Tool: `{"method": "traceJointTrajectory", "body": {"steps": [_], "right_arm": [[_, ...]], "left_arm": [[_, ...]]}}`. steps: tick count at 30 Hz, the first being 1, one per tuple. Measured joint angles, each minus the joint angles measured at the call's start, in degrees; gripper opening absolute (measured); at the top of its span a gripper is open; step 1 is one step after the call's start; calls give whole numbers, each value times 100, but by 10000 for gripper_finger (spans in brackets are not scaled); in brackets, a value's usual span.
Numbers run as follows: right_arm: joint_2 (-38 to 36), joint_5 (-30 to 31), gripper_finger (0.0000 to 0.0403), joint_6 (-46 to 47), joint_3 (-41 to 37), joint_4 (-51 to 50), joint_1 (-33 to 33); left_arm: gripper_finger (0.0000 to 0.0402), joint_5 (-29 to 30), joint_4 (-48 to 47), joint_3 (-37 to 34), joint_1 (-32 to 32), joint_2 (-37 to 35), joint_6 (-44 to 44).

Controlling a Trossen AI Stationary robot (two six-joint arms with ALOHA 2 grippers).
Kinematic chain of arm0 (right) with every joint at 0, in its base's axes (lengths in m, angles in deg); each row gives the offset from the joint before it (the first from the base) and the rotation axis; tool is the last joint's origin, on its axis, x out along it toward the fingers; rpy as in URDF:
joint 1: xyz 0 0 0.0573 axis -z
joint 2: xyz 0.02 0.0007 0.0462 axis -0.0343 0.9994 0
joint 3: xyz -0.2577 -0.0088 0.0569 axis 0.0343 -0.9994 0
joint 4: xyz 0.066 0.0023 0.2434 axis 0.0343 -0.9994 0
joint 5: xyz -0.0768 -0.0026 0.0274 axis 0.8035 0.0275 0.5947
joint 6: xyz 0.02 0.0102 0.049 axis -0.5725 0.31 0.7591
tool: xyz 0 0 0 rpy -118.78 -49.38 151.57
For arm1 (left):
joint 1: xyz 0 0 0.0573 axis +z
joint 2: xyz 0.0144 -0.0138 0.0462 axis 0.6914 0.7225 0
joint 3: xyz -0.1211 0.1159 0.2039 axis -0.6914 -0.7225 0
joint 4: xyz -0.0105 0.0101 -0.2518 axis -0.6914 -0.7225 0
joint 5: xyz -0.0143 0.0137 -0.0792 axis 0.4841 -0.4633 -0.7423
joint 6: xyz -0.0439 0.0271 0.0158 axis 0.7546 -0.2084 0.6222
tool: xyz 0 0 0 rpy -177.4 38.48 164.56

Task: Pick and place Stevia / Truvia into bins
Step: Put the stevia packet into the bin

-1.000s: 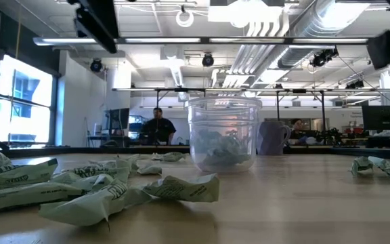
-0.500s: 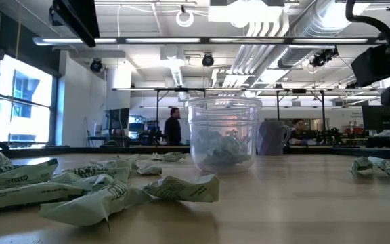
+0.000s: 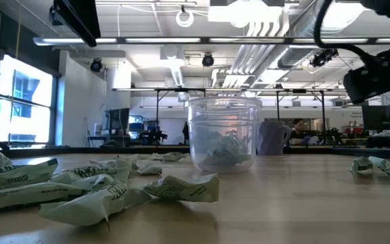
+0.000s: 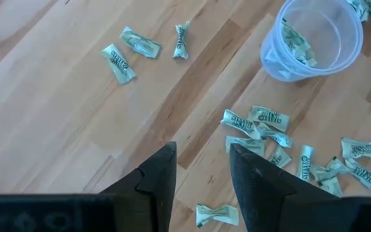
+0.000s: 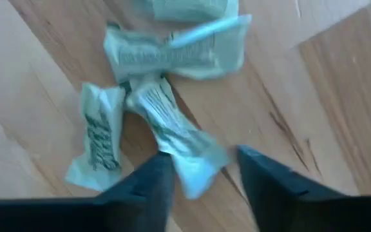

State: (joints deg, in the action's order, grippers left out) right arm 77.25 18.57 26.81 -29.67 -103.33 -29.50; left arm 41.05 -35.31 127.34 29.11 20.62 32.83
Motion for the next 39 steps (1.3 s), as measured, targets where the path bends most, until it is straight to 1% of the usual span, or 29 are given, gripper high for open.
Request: {"method": "traceJointTrajectory", "body": {"steps": [4, 5, 6, 8, 9, 11, 14, 16, 19, 22, 25, 27, 29, 32, 35, 37, 39], "right_arm": [[0, -303, 35, -259, 241, -88, 81], [0, -397, 18, -334, 370, -83, 79], [0, -454, 10, -394, 536, -101, 86], [0, -426, 19, -436, 941, -224, 146], [0, -320, 22, -485, 1163, -274, 208], [-2, 104, 16, -721, 1629, -387, 380], [-4, 738, 3, -1386, 2176, -445, 776], [-4, 917, 7, -1814, 2390, -323, 1188], [36, 718, 2, -2310, 2538, -168, 1832], [100, 542, 2, -2717, 2706, -79, 2216], [242, 336, 1, -3044, 2968, -58, 2351], [435, 32, 1, -3168, 3088, -39, 2395], [692, -331, 1, -3274, 3160, -59, 2424], [979, -399, 5, -3356, 3269, -74, 2353], [1058, -346, 35, -3446, 3429, -114, 2273], [1046, -43, 71, -3463, 3563, -339, 2223], [1012, 451, 117, -3567, 3733, -764, 2172]], "left_arm": [[177, 0, -39, 0, 0, 0, 3], [176, -2, -73, 0, 0, 0, 22], [175, -2, -129, 0, 0, 0, 72], [173, -2, -348, 0, -2, 0, 195], [172, -2, -465, 0, -2, 0, 266], [170, 20, -716, -1, -2, 0, 428], [168, 124, -865, -105, -2, -8, 583], [168, 131, -852, -243, -2, -53, 601], [168, 121, -794, -507, -2, -64, 636], [168, 81, -724, -805, -2, -60, 745], [168, 64, -305, -1145, 4, -59, 757], [168, 67, 105, -1327, 132, -59, 642], [168, 65, 471, -1490, 374, -59, 485], [168, 44, 872, -1651, 879, -59, 329], [168, -187, 1226, -1771, 1492, -59, 94], [168, -378, 1603, -1845, 1932, -59, -51], [168, -588, 1973, -1932, 2365, -44, -236]]}}
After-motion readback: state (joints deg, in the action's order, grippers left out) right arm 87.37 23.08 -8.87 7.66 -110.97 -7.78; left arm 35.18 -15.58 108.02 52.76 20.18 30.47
